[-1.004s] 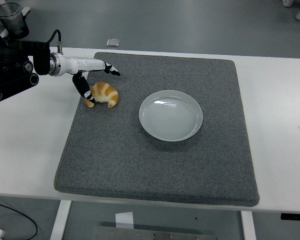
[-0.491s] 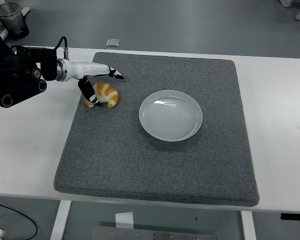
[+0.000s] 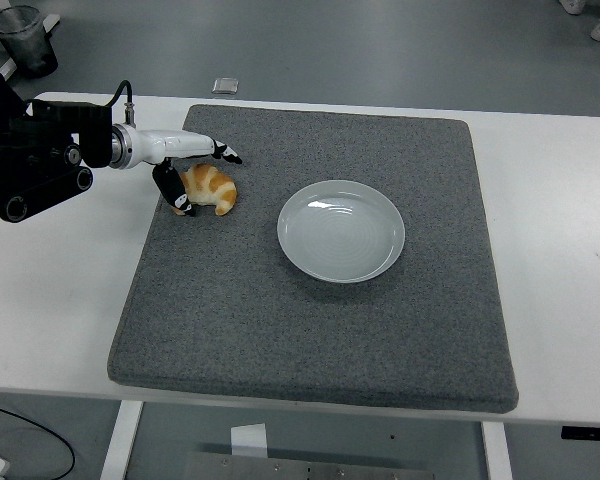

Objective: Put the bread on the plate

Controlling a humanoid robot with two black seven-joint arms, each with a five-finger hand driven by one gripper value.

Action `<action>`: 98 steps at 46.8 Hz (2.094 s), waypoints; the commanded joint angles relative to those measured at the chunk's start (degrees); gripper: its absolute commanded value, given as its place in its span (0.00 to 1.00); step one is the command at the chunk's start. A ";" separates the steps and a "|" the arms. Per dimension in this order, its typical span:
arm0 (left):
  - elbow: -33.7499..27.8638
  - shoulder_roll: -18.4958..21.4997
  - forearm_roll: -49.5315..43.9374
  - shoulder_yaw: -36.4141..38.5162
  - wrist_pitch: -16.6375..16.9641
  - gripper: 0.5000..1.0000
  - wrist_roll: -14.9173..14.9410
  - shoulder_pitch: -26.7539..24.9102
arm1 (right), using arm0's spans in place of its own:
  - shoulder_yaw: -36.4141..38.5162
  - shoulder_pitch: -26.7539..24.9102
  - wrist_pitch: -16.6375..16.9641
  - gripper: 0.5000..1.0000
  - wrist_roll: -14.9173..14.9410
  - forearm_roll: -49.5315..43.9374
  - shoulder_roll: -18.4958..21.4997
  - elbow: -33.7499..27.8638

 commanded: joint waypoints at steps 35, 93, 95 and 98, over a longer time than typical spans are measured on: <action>2.01 -1.81 1.22 -0.12 1.88 0.77 0.00 1.22 | 0.00 -0.03 -0.02 0.86 0.00 0.06 0.00 0.00; 4.47 -4.09 6.41 -0.73 3.29 0.00 0.35 1.31 | 0.00 -0.03 -0.02 0.86 0.00 -0.03 0.00 0.00; 4.47 -4.09 6.41 -0.73 3.29 0.00 0.35 1.22 | 0.00 -0.03 -0.02 0.86 0.09 0.06 0.00 0.00; 4.29 -4.18 6.41 -0.82 3.29 0.00 0.35 0.95 | 0.00 -0.03 0.07 0.86 0.09 0.06 0.00 0.00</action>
